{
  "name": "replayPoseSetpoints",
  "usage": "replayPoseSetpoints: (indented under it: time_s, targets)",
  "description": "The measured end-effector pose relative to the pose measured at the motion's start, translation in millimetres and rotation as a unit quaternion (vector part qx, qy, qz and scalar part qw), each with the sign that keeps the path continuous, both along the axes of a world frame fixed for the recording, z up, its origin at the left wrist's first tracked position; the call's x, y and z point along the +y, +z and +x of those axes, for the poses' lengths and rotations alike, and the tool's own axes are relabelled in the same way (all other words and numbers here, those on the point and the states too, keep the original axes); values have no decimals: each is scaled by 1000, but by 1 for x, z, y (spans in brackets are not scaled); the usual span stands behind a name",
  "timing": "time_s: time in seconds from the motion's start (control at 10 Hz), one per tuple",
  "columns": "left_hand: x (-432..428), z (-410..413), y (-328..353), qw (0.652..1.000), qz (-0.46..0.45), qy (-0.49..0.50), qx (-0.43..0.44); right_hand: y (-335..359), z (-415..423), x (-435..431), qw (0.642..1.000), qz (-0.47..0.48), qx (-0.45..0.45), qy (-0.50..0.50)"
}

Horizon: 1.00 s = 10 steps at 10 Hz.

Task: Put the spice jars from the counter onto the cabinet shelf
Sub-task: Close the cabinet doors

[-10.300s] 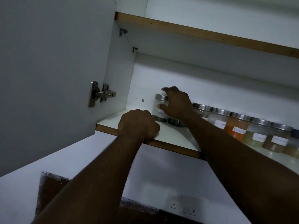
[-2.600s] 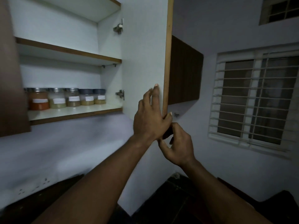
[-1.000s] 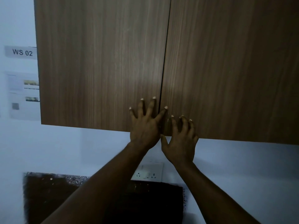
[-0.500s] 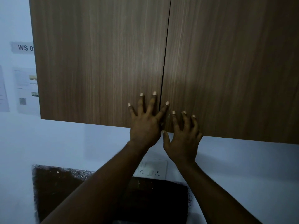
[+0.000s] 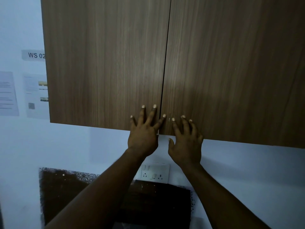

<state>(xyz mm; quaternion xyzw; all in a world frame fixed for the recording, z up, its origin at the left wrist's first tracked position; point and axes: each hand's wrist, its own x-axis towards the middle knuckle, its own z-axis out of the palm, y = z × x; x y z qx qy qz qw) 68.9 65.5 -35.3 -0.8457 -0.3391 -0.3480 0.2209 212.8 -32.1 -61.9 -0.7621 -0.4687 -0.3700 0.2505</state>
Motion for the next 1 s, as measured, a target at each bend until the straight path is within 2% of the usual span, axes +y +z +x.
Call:
replayPoseSetpoints:
  time_s: [0.4, 0.6, 0.8, 0.9, 1.0]
  targets:
    - [-17, -29, -10, 988, -121, -18, 98, 24, -19, -23, 988, -75, 119, 68]
    - [-20, -47, -4, 980, -164, -24, 110, 39, -15, -34, 973, -88, 167, 132]
    - [-19, -70, 11, 979, -179, -24, 93, 55, -26, -61, 957, -58, 193, 208]
    - [-20, -86, 26, 981, -178, -9, 78, 79, -48, -82, 948, -15, 187, 256]
    - [-9, -108, 51, 987, -150, 10, 51, 118, -71, -127, 909, 116, 192, 351]
